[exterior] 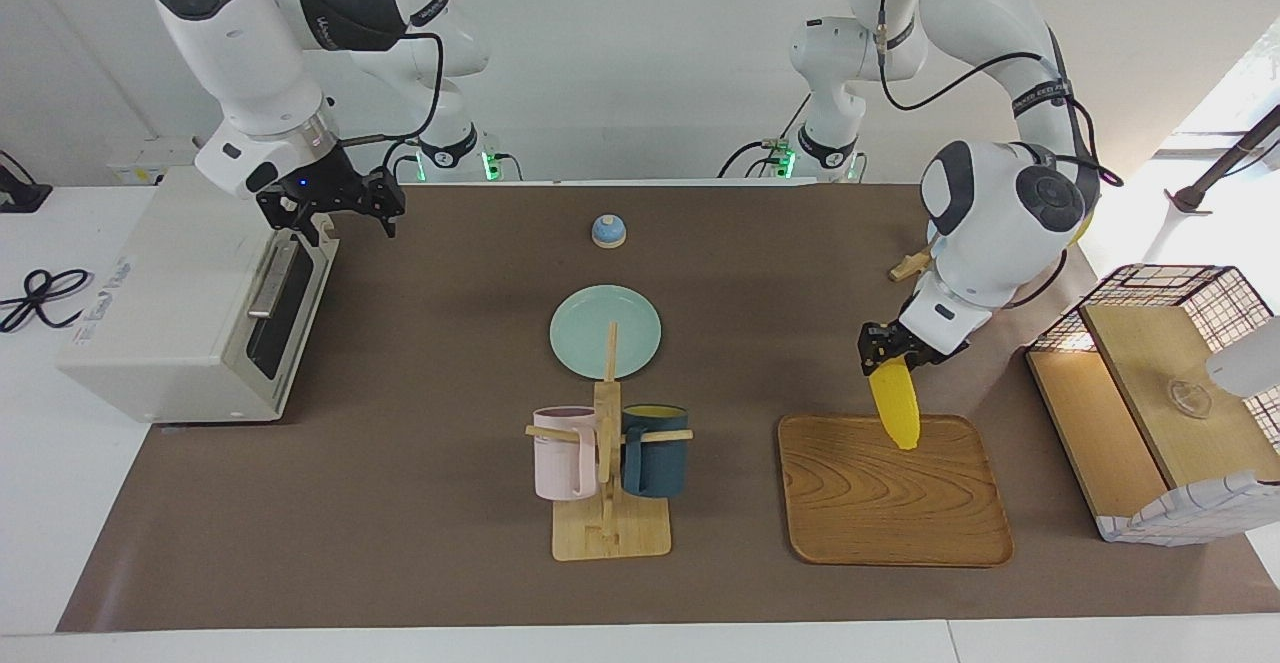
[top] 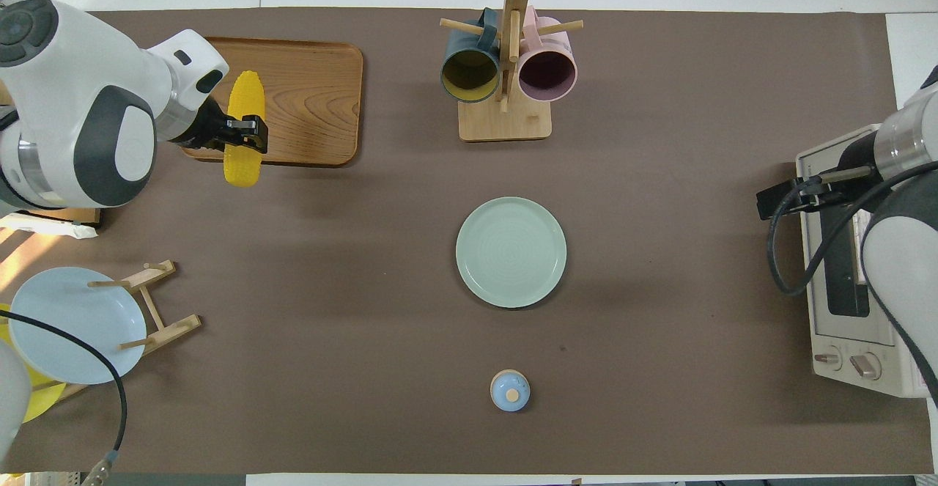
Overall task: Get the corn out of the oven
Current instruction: 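Lift the corn off the plate and carry it to the wooden tray, then lower the corn onto the wooden tray and open the left gripper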
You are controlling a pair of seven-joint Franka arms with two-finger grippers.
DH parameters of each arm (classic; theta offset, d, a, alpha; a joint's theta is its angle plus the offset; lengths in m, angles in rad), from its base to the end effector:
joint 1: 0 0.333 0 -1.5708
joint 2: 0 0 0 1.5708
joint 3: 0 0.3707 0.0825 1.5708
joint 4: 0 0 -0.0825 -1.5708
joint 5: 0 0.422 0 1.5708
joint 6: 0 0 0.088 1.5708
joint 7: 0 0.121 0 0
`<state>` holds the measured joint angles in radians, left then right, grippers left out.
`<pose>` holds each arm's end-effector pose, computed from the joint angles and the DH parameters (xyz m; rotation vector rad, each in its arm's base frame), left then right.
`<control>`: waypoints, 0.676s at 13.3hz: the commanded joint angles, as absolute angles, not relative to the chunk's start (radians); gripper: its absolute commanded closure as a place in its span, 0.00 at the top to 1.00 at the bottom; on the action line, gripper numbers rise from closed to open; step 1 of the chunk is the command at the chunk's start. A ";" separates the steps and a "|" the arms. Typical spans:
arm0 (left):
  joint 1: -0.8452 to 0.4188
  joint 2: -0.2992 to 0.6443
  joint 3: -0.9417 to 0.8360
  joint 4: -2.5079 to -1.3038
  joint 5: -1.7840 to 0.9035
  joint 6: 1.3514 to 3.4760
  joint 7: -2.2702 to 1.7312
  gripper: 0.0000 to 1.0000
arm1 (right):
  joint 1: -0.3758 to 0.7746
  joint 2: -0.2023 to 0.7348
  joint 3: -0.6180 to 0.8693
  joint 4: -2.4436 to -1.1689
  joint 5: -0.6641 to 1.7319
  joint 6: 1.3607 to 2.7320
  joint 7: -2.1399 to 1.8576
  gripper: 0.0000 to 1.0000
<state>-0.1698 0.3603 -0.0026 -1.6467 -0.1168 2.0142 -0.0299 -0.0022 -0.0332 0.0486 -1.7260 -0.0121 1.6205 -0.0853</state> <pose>0.7023 -0.1305 0.4274 3.0316 -0.1404 -0.0055 0.5775 0.0258 0.6097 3.1204 0.2073 -0.1136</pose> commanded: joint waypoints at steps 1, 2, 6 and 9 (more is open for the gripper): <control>-0.169 0.542 -0.015 -1.467 -0.090 2.035 -0.021 0.00 | -0.006 0.017 0.051 -1.632 0.011 1.565 -0.066 1.00; -0.169 0.593 -0.015 -1.415 -0.092 2.048 -0.025 0.00 | -0.005 0.023 0.052 -1.623 0.011 1.563 -0.055 1.00; -0.167 0.650 -0.014 -1.400 -0.101 2.153 -0.025 0.00 | -0.006 0.025 0.061 -1.618 0.011 1.548 -0.023 1.00; -0.147 0.650 -0.014 -1.407 -0.101 2.178 -0.025 0.00 | -0.006 0.029 0.061 -1.608 0.009 1.536 -0.021 1.00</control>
<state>-0.1623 0.6403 -0.0110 -1.4279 -0.1090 2.1609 -0.0278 -0.0012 0.0097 0.0570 -1.6458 -0.0112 1.5715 -0.0394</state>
